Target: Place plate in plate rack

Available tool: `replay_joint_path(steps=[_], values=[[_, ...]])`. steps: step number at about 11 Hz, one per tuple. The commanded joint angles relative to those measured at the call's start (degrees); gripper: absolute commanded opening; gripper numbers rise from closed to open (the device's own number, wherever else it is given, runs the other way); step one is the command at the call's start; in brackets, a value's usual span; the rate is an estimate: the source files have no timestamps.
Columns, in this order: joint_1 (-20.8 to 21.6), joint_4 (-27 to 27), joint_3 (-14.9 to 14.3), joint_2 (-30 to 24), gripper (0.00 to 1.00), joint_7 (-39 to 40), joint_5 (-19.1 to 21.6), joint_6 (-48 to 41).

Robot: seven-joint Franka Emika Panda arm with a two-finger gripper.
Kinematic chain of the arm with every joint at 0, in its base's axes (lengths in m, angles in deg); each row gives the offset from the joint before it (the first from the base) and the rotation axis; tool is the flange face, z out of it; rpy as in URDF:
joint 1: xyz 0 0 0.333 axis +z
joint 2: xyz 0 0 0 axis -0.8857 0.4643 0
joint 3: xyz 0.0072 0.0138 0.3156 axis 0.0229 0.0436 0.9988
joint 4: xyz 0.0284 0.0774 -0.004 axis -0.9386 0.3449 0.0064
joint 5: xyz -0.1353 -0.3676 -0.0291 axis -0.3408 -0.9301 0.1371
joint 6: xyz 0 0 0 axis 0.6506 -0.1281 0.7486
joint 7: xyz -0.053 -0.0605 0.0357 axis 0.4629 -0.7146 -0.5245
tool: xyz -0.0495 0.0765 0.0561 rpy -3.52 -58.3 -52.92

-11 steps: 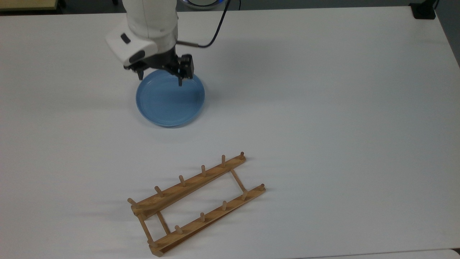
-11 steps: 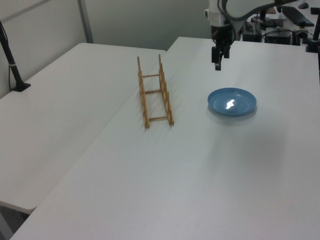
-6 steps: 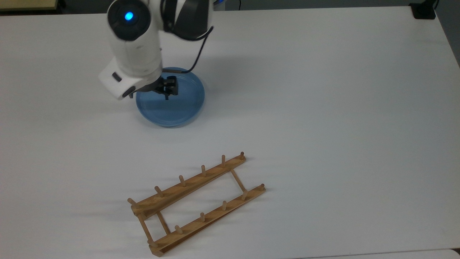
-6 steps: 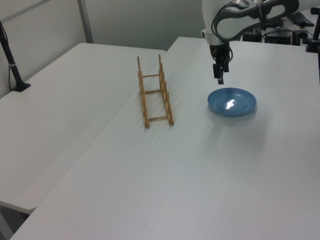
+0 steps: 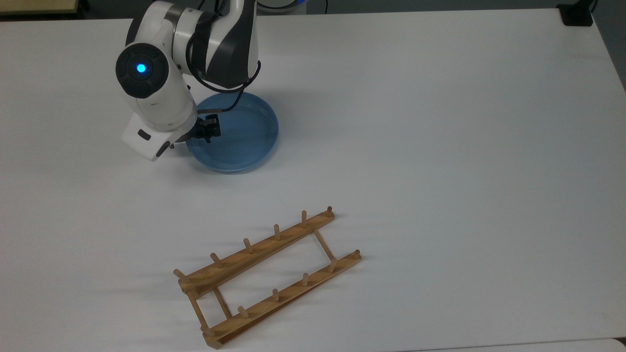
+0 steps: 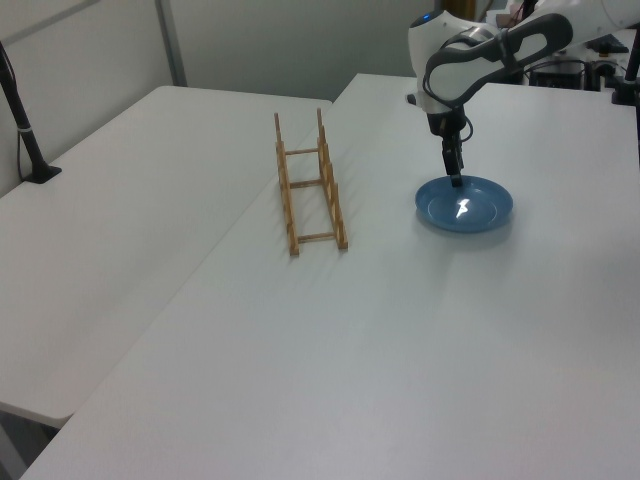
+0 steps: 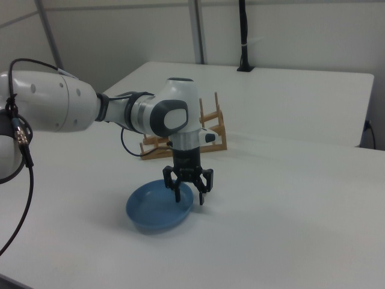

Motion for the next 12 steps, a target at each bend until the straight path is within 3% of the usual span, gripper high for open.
replay_joint_path(steps=[1, 5, 9, 12], values=[[0.41, 0.17, -0.19, 1.52, 0.52, 1.68, 0.77, 3.14], [0.58, 0.17, 0.68, 1.53, 0.00, 1.86, 1.12, 3.15], [0.76, -0.26, 1.22, 0.04, 0.00, 1.86, 1.38, 2.71], [0.67, -3.51, 1.57, -5.31, 0.00, 1.42, 2.69, 2.27]])
